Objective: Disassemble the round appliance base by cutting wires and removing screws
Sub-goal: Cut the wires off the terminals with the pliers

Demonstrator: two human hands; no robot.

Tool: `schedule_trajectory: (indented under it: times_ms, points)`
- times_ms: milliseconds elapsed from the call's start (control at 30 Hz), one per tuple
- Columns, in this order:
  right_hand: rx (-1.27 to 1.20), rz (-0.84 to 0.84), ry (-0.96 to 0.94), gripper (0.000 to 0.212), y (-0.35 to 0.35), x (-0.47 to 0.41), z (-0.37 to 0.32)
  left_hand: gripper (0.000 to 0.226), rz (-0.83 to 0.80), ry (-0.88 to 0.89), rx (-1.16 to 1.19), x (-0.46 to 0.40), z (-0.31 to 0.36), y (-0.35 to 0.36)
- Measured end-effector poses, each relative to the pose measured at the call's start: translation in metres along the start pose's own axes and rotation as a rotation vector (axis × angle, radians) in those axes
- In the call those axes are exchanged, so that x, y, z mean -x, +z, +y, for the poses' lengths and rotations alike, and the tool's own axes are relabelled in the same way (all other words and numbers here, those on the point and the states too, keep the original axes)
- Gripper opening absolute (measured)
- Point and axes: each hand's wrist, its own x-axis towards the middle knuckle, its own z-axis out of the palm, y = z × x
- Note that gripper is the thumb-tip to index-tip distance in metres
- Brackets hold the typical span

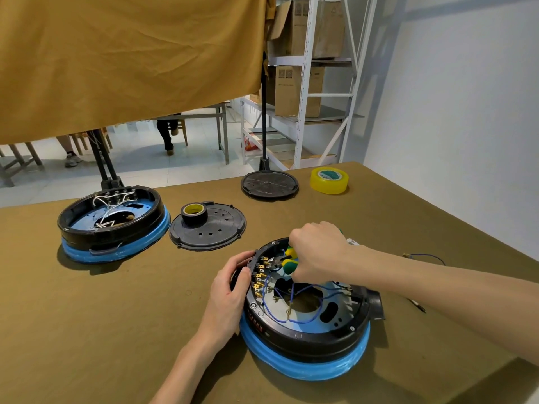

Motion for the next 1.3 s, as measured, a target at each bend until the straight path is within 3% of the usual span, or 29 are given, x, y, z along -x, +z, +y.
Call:
schedule_trajectory:
  times_ms: [500,1300]
  points:
    - [0.002,-0.045,0.002,0.038,-0.011,0.001,-0.002,0.046,0.007,0.010,-0.023,-0.001,-0.003,-0.001]
    - [0.089,-0.056,0.000,0.049,-0.013,0.001,-0.012,0.042,0.012,0.001,-0.047,0.000,-0.004,-0.002]
